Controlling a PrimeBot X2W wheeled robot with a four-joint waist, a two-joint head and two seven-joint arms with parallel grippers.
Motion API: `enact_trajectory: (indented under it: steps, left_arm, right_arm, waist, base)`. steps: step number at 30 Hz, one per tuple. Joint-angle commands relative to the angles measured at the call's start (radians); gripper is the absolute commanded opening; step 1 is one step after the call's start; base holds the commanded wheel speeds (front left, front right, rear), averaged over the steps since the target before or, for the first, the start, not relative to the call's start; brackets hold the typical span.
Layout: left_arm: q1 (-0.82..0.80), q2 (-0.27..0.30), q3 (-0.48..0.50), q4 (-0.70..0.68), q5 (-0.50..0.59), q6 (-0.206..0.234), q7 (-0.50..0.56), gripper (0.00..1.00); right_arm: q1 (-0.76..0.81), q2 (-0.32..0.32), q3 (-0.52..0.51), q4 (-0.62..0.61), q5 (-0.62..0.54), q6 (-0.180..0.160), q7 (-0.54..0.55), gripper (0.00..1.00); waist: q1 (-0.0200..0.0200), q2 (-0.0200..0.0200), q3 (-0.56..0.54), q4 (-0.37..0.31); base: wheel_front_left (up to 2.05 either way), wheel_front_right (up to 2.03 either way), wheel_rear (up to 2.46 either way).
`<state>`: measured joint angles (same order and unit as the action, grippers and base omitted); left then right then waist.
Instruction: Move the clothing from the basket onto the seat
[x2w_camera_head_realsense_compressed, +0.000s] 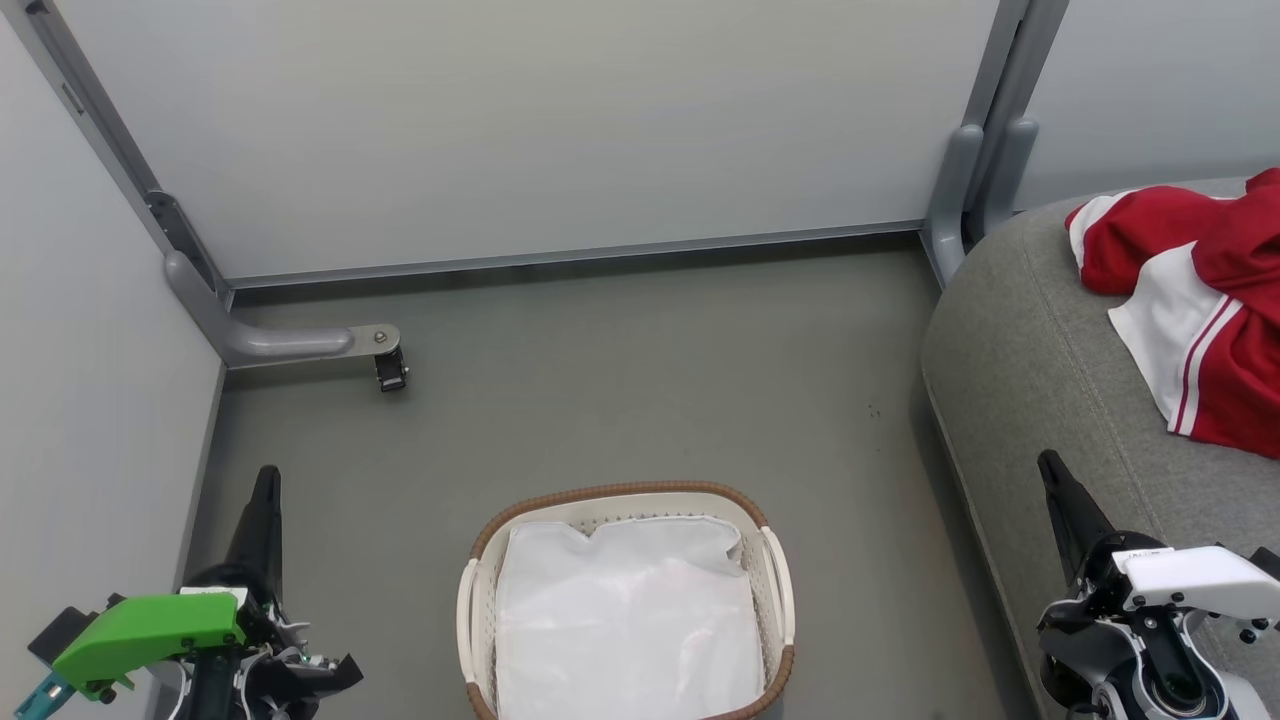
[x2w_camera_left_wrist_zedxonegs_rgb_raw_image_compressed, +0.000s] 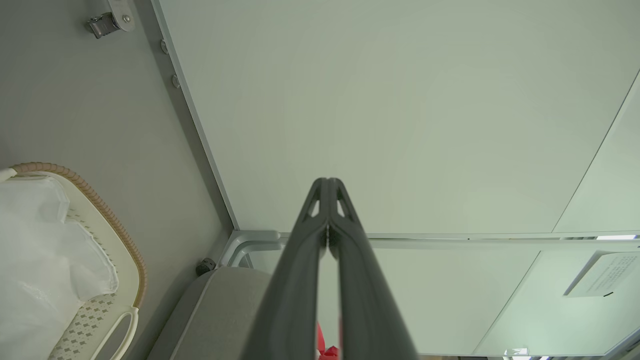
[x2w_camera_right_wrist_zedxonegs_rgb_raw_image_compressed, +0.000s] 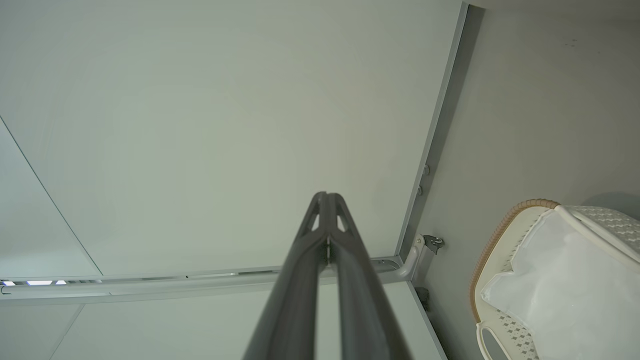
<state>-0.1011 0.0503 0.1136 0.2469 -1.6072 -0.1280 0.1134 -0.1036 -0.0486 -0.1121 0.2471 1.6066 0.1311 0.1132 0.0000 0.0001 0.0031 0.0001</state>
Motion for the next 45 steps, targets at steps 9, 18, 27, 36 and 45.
enact_trajectory:
  steps: [9,18,27,36,45]
  left_arm:
    - [-0.013,-0.001,0.004,-0.003,-0.007,-0.005,0.005,0.00]
    - [-0.013,0.000,0.004,-0.003,-0.008,-0.005,0.005,0.00]
    - [-0.013,0.000,0.004,-0.003,-0.008,-0.005,0.005,0.00]
    - [-0.013,0.000,0.004,-0.003,-0.008,-0.005,0.004,0.00]
    - [-0.013,0.000,0.003,-0.003,-0.008,-0.005,0.004,0.00]
  right_arm:
    - [-0.008,-0.006,-0.003,-0.005,0.009,-0.001,0.003,0.00]
    - [-0.008,-0.005,-0.004,-0.005,0.009,-0.001,0.003,0.00]
    - [-0.008,-0.005,-0.004,-0.005,0.008,-0.001,0.003,0.00]
    - [-0.008,-0.005,-0.004,-0.005,0.008,-0.001,0.004,0.00]
    - [-0.008,-0.005,-0.004,-0.005,0.008,-0.001,0.004,0.00]
  waist:
    - [0.0000,-0.0001,0.000,0.000]
    - [0.0000,-0.0001,0.000,0.000]
    - [0.0000,-0.0001,0.000,0.000]
    - [0.0000,-0.0001,0.000,0.000]
    - [0.0000,-0.0001,0.000,0.000]
  base:
    - [0.00,0.00,0.00]
    - [0.00,0.00,0.00]
    - [0.00,0.00,0.00]
    - [0.00,0.00,0.00]
    - [0.00,0.00,0.00]
